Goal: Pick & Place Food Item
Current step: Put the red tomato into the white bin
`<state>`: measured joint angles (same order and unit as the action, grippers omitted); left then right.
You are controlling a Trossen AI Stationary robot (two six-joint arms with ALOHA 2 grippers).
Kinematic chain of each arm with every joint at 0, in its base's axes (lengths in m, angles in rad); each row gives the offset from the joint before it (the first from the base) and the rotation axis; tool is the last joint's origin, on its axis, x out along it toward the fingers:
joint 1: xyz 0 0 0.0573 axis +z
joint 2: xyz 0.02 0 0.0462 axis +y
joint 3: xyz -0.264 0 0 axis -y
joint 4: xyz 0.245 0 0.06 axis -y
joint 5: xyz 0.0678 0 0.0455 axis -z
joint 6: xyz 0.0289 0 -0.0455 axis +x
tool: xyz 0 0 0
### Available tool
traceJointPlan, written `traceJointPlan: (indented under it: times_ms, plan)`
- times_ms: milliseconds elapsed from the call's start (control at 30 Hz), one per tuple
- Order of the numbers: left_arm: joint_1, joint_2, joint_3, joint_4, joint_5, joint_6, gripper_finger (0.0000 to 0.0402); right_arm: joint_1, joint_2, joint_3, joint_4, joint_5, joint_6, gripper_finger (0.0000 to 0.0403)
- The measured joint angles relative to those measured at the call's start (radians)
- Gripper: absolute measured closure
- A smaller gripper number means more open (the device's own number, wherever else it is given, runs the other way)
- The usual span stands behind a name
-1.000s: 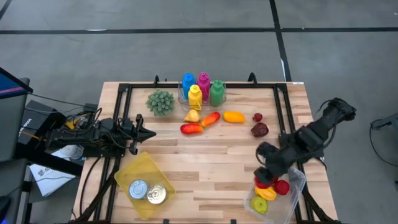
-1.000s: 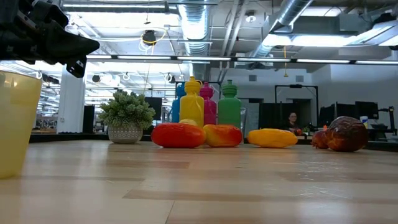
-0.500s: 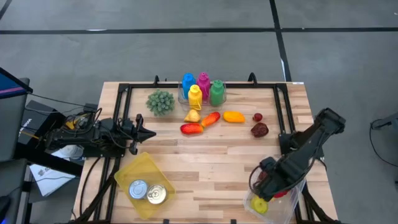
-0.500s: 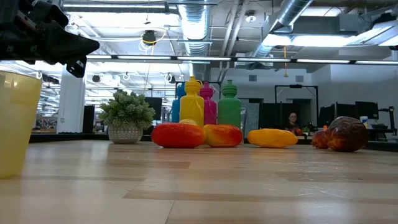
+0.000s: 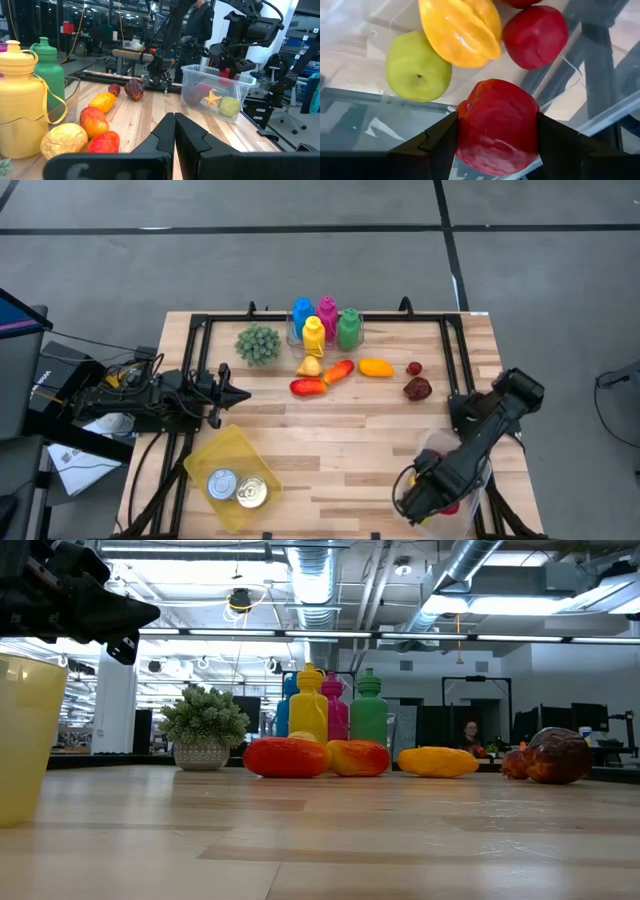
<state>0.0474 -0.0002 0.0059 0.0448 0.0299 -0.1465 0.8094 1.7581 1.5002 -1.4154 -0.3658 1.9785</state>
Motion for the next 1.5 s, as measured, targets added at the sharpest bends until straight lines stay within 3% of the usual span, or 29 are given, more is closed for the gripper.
traceJointPlan:
  times_ms: [667,1067,1500]
  plan:
    - [0.0,0.0,0.0,0.0,0.0,0.0,0.0401,0.035,-0.012,0.0,0.041,-0.022,0.065,0.0171]
    - [0.0,0.0,0.0,0.0,0.0,0.0,0.0401,0.036,-0.012,0.0,0.062,-0.055,0.06,0.012]
    - [0.0,0.0,0.0,0.0,0.0,0.0,0.0401,0.01,-0.012,0.025,0.069,-0.049,-0.055,0.0111]
